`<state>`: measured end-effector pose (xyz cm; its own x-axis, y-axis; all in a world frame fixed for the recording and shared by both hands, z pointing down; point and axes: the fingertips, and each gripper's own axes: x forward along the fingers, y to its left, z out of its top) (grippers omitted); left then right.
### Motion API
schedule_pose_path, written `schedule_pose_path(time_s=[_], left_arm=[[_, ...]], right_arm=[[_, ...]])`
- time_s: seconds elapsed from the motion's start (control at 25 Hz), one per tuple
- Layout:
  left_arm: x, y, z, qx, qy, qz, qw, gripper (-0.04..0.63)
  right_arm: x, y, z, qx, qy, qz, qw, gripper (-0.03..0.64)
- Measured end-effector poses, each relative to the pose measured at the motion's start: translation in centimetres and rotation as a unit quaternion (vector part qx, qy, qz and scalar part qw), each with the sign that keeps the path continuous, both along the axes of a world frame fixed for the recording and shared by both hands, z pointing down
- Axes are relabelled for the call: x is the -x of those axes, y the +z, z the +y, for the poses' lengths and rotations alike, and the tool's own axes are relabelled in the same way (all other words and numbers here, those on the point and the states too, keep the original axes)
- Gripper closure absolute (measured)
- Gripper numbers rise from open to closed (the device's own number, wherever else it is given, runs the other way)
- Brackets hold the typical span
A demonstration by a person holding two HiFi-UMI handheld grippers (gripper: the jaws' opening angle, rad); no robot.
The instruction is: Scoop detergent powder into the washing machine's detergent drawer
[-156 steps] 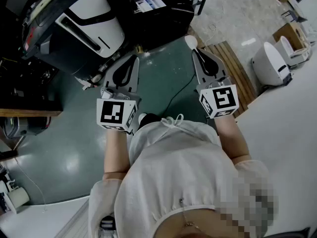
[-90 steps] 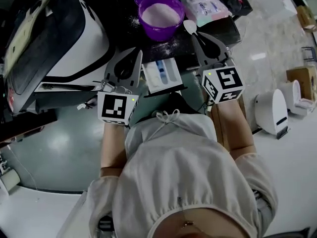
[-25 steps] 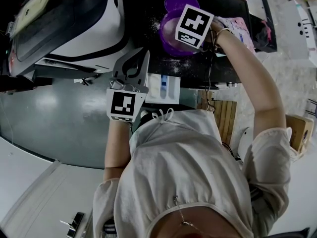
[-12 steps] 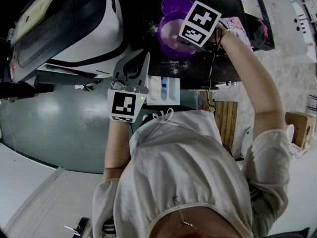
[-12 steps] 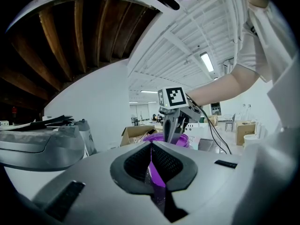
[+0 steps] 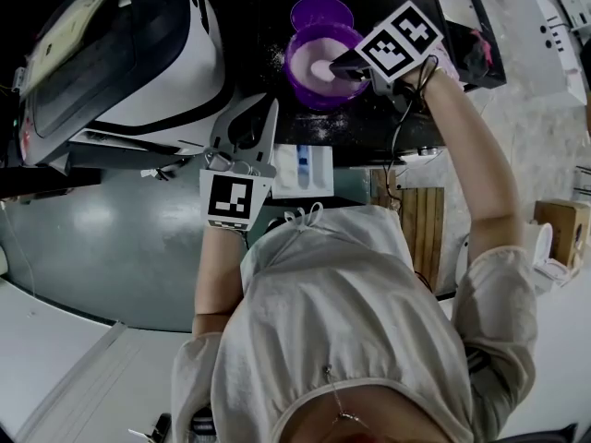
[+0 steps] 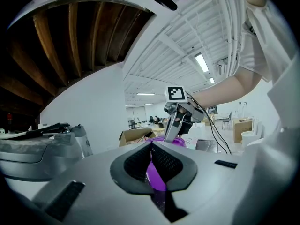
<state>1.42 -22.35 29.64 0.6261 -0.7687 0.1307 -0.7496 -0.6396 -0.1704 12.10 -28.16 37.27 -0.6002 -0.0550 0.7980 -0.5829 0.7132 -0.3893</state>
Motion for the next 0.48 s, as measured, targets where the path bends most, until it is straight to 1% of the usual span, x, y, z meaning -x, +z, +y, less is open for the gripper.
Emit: schedule_pose_path(time_s=[0.12,0.28,0.4,0.48], left_arm=[[-0.6,-0.2,0.6,0.011,0.007,-0.009,0.9999,0.572],[-1.3,-1.1,0.7,-0.018,0.02,-0.008,0.9996,0.572],[-1.2,-0.9,0.9,0.008,0.012,-0.009,0.9999,0.572],[-1.1,-1.0,0.8,0.011,0.006,-0.006,0.9999,0.572]], right_arm=[[-0.5,-0.9,0.0,0.008,0.043,-0.047,0.998,0.604],[-1.3,-1.7,0.3,0.02,0.091,-0.103,0.99,0.604],[-1.8,-2.2,0.6,0.029,0.121,-0.141,0.982,0.604],[-2.0,-2.6,0.8,0.036,0.141,-0.171,0.974,0.604]])
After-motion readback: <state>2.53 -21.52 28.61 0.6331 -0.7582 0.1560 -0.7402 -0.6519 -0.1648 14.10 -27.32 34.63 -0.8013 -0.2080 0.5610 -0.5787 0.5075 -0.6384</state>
